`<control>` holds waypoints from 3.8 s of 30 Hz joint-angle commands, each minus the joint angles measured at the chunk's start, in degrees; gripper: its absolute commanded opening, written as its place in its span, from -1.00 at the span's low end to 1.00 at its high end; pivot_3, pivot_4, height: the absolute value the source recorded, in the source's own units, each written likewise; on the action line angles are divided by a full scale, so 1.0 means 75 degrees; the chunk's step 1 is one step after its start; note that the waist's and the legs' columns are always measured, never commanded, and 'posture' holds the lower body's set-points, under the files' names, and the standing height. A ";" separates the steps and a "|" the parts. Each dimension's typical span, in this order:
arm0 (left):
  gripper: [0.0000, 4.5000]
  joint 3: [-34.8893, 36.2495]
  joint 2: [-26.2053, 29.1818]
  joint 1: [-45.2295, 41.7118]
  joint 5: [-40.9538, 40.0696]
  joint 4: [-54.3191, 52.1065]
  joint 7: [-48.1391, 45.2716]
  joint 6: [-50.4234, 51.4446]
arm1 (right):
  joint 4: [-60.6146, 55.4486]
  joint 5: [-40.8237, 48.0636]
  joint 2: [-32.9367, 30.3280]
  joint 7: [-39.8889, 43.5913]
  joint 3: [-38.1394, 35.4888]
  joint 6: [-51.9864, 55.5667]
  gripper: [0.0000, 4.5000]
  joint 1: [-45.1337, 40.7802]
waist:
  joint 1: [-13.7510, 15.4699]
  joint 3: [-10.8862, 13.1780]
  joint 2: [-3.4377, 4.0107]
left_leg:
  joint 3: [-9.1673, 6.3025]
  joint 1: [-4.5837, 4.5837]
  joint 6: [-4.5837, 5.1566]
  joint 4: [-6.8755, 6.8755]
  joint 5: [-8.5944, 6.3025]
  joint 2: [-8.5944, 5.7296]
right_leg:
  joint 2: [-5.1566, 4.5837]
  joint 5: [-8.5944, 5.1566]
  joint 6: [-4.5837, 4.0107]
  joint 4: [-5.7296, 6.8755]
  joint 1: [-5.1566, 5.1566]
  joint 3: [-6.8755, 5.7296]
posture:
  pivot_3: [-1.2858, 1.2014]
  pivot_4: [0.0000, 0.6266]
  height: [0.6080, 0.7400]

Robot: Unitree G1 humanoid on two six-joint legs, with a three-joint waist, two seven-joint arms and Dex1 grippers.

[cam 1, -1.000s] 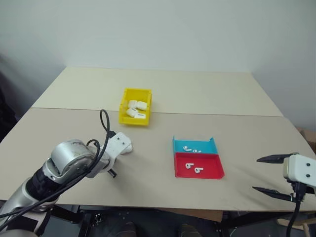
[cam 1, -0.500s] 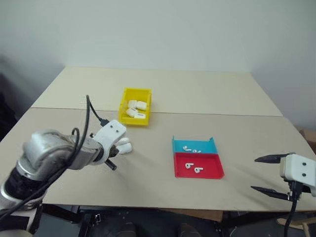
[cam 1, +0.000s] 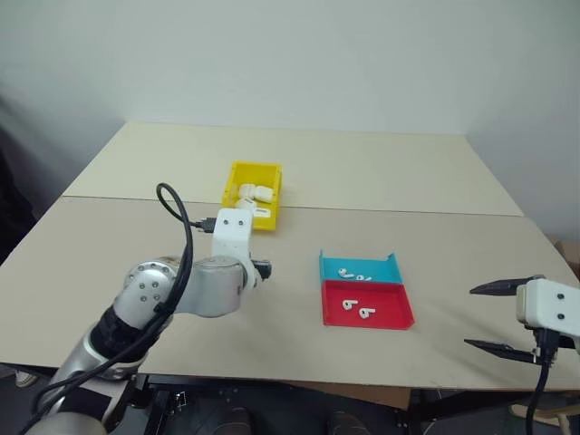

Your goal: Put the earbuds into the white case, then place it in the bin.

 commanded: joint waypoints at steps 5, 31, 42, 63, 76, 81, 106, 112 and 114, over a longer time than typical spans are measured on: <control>0.98 -0.0064 0.0595 0.0184 -0.0052 -0.0396 0.0379 -0.1701 | 0.0385 0.0056 -0.0290 0.0204 0.0250 -0.0314 1.00 -0.0519 | 0.0059 -0.0001 0.0002 | -0.0001 -0.0001 -0.0005 -0.0001 0.0003 0.0001 | 0.0002 0.0000 0.0000 -0.0003 0.0000 -0.0003 | 0.03 -0.52 1.00; 0.98 -0.0828 0.0268 -0.0815 0.0054 0.2127 0.0379 -0.1135 | -0.0389 -0.0053 0.0298 -0.0043 -0.0671 -0.0211 1.00 0.0781 | 0.0143 -0.0001 0.0002 | -0.0004 -0.0005 -0.0010 0.0000 0.0007 -0.0006 | -0.0001 -0.0001 0.0002 -0.0009 0.0003 -0.0006 | 0.03 -0.52 1.00; 0.98 -0.0397 -0.0499 -0.0682 0.0973 0.2953 0.0345 -0.0472 | -0.0497 -0.0095 0.0352 -0.0139 -0.0700 -0.0224 1.00 0.0940 | 0.0141 0.0000 0.0000 | -0.0004 -0.0008 -0.0010 -0.0001 0.0007 -0.0007 | -0.0001 -0.0001 0.0002 -0.0013 0.0002 -0.0008 | 0.03 -0.52 1.00; 0.90 0.0975 -0.1957 -0.0269 0.2828 0.3549 -0.0070 0.0975 | -0.0510 -0.0258 0.0384 -0.0156 -0.0693 -0.0327 1.00 0.1092 | 0.0062 0.0001 -0.0001 | -0.0005 -0.0011 -0.0011 -0.0004 0.0006 -0.0009 | -0.0001 -0.0001 0.0003 -0.0018 0.0001 -0.0009 | 0.03 -0.52 1.00; 0.24 0.2004 -0.2325 -0.0186 0.2781 0.3273 0.0184 0.1534 | -0.0450 -0.0367 0.0383 -0.0196 -0.0585 -0.0385 1.00 0.1043 | 0.0054 0.0001 -0.0002 | -0.0006 -0.0012 -0.0011 -0.0005 0.0006 -0.0009 | -0.0002 -0.0001 0.0004 -0.0019 0.0001 -0.0009 | 0.03 -0.52 1.00; 0.24 0.2425 -0.0642 -0.0676 0.1906 0.2067 -0.1596 0.2489 | -0.0392 -0.0352 0.0349 -0.0178 -0.0635 -0.0403 1.00 0.0970 | -0.0003 0.0004 -0.0006 | -0.0007 -0.0019 -0.0014 -0.0010 0.0008 -0.0006 | 0.0000 -0.0001 0.0004 -0.0009 -0.0016 -0.0008 | 0.03 -0.52 1.00; 0.24 0.2602 -0.1144 0.3102 0.8891 0.1827 -1.9577 -0.6279 | -0.1721 0.0045 -0.0816 -0.0446 0.0101 0.1228 1.00 -0.0900 | -0.0065 -0.0009 0.0018 | 0.0003 -0.0034 -0.0015 -0.0084 0.0033 0.0002 | 0.0002 -0.0003 -0.0003 -0.0046 -0.0033 -0.0016 | 0.03 -0.52 1.00; 0.24 0.2495 -0.1760 0.3798 0.8950 0.2132 -2.1178 -0.6779 | -0.2940 0.1241 -0.1927 -0.0728 0.1667 0.3230 1.00 -0.2401 | -0.0148 -0.0009 0.0016 | 0.0001 -0.0009 -0.0015 -0.0072 0.0034 0.0011 | 0.0008 -0.0002 -0.0005 -0.0029 -0.0018 -0.0016 | 0.03 -0.52 1.00; 0.24 0.2371 -0.1738 0.4013 0.9243 0.2248 -2.1588 -0.6935 | -0.3157 0.1484 -0.2065 -0.0941 0.2626 0.3822 1.00 -0.3304 | -0.0161 -0.0009 0.0017 | 0.0001 -0.0012 -0.0014 -0.0066 0.0035 0.0012 | 0.0008 -0.0002 -0.0005 -0.0032 -0.0019 -0.0016 | 0.03 -0.52 1.00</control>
